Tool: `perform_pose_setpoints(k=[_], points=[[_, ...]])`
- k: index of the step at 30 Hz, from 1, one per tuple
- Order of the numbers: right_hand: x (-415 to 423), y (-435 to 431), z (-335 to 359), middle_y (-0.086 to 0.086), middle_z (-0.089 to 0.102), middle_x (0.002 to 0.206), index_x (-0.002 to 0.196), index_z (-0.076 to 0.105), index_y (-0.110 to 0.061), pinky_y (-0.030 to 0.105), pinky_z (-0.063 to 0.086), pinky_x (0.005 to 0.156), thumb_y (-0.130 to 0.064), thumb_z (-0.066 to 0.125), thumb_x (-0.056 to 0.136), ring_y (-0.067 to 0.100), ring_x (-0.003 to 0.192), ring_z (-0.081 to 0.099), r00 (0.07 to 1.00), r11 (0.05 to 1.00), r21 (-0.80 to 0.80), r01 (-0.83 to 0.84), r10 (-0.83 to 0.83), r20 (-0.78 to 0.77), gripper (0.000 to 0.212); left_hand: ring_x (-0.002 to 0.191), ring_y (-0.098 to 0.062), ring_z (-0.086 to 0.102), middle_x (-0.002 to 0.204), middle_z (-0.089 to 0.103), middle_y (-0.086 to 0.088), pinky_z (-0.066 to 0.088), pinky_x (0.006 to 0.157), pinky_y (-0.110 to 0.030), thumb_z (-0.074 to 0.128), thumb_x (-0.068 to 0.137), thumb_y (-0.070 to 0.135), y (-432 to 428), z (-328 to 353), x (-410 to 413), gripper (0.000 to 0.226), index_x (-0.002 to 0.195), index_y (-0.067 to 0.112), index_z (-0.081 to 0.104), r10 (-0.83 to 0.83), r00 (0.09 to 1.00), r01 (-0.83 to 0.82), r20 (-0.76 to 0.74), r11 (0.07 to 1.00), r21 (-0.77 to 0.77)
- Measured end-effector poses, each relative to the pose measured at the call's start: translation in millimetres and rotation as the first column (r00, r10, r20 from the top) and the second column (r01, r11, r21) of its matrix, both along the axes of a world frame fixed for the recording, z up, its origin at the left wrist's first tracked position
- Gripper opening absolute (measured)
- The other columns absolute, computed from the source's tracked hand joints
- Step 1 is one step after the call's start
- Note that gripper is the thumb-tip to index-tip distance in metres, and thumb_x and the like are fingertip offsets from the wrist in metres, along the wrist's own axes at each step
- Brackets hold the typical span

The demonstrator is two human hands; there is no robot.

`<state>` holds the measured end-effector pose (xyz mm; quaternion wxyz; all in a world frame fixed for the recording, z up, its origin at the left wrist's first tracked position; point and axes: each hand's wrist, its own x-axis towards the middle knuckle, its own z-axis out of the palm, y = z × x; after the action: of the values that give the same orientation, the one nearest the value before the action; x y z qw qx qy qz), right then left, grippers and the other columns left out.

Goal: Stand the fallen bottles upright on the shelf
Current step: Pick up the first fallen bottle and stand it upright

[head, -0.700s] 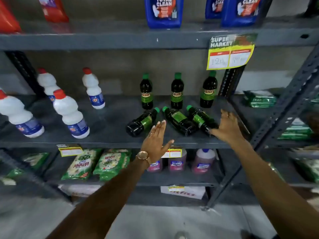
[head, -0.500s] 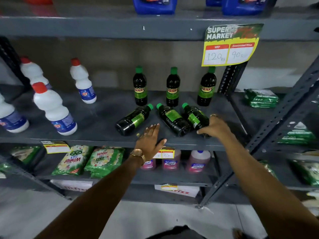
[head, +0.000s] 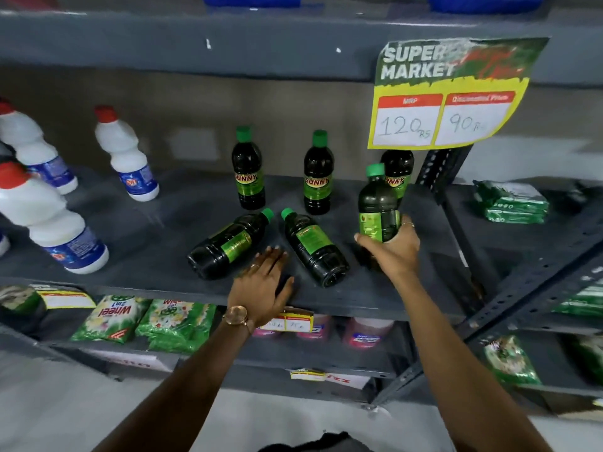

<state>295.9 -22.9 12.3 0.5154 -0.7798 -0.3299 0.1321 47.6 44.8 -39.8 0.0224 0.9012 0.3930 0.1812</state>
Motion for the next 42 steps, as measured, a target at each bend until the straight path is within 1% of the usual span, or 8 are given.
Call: perform_pose_setpoints(k=[4, 8, 13, 21, 26, 33, 37, 42], points=[[-2, 2, -4, -0.020, 0.056, 0.087, 0.111, 0.047, -0.013, 0.015, 0.046, 0.066, -0.025, 0.093, 0.052, -0.005, 0.078, 0.056, 0.997, 0.981, 0.182, 0.072, -0.063, -0.053, 0.075, 0.123, -0.026, 0.050, 0.132, 0.056, -0.012, 0.040, 0.101, -0.037, 0.040, 0.086, 0.041, 0, 0, 2, 0.055, 0.130, 0.009, 0.050, 0.008, 1.000, -0.008, 0.005, 1.000, 0.028], [2, 1, -11, -0.021, 0.055, 0.092, 0.118, 0.042, -0.010, 0.019, 0.047, 0.079, -0.028, 0.096, 0.047, 0.008, 0.088, 0.059, 0.996, 0.969, 0.232, 0.078, -0.067, -0.056, 0.091, 0.129, -0.023, 0.043, 0.136, 0.053, -0.011, 0.031, 0.106, -0.034, 0.039, 0.088, 0.042, 0, 0, 1, 0.055, 0.132, 0.009, 0.047, 0.001, 1.000, -0.001, 0.004, 0.999, 0.043], [10, -6, -28, -0.018, 0.058, 0.093, 0.126, 0.045, -0.016, 0.024, 0.050, 0.079, -0.014, 0.084, 0.067, -0.008, 0.082, 0.059, 0.992, 0.974, 0.226, 0.031, -0.002, -0.125, 0.070, 0.134, -0.020, 0.035, 0.139, 0.049, -0.010, 0.029, 0.110, -0.036, 0.037, 0.089, 0.043, 2, -1, 0, 0.057, 0.134, 0.008, 0.045, -0.011, 1.000, 0.010, 0.010, 1.000, 0.019], [5, 5, -28, 0.007, 0.051, 0.113, 0.110, 0.051, -0.012, 0.040, 0.050, 0.089, -0.035, 0.091, 0.044, 0.025, 0.107, 0.053, 0.976, 0.947, 0.240, 0.215, -0.201, -0.085, 0.080, 0.134, -0.018, 0.033, 0.139, 0.047, -0.010, 0.027, 0.108, -0.032, 0.034, 0.089, 0.044, 0, -2, 1, 0.060, 0.133, 0.006, 0.045, 0.012, 1.000, -0.012, -0.003, 1.000, 0.003], [10, -7, -37, -0.002, 0.061, 0.095, 0.122, 0.050, -0.018, 0.035, 0.052, 0.078, -0.009, 0.079, 0.061, 0.016, 0.088, 0.061, 0.992, 0.968, 0.232, 0.094, -0.072, -0.103, 0.068, 0.133, -0.018, 0.035, 0.138, 0.049, -0.011, 0.028, 0.109, -0.033, 0.034, 0.089, 0.043, 0, -3, 1, 0.058, 0.132, 0.006, 0.046, 0.004, 1.000, -0.004, 0.012, 1.000, 0.019], [7, 2, -30, 0.011, 0.048, 0.119, 0.119, 0.047, -0.006, 0.038, 0.040, 0.100, -0.043, 0.093, 0.044, 0.017, 0.109, 0.041, 0.974, 0.959, 0.170, 0.225, -0.228, -0.002, 0.095, 0.132, -0.020, 0.038, 0.136, 0.051, -0.011, 0.032, 0.107, -0.035, 0.035, 0.089, 0.043, 0, -4, 1, 0.058, 0.131, 0.006, 0.048, 0.009, 0.999, -0.009, 0.033, 1.000, 0.016], [14, -10, -35, -0.004, 0.056, 0.105, 0.128, 0.045, -0.015, 0.022, 0.049, 0.082, -0.014, 0.083, 0.060, 0.012, 0.096, 0.057, 0.996, 0.983, 0.170, 0.076, -0.068, -0.053, 0.078, 0.133, -0.020, 0.037, 0.138, 0.050, -0.010, 0.032, 0.107, -0.036, 0.034, 0.088, 0.044, 1, -5, 1, 0.059, 0.132, 0.007, 0.047, 0.007, 1.000, -0.008, 0.027, 1.000, 0.012], [13, -7, -36, 0.013, 0.055, 0.114, 0.117, 0.050, -0.007, 0.040, 0.049, 0.094, -0.040, 0.093, 0.048, 0.029, 0.111, 0.054, 0.986, 0.976, 0.137, 0.168, -0.170, -0.004, 0.087, 0.135, -0.020, 0.033, 0.140, 0.047, -0.009, 0.029, 0.108, -0.036, 0.032, 0.089, 0.045, 1, -6, 0, 0.060, 0.134, 0.008, 0.044, 0.015, 1.000, -0.015, 0.016, 1.000, 0.000]])
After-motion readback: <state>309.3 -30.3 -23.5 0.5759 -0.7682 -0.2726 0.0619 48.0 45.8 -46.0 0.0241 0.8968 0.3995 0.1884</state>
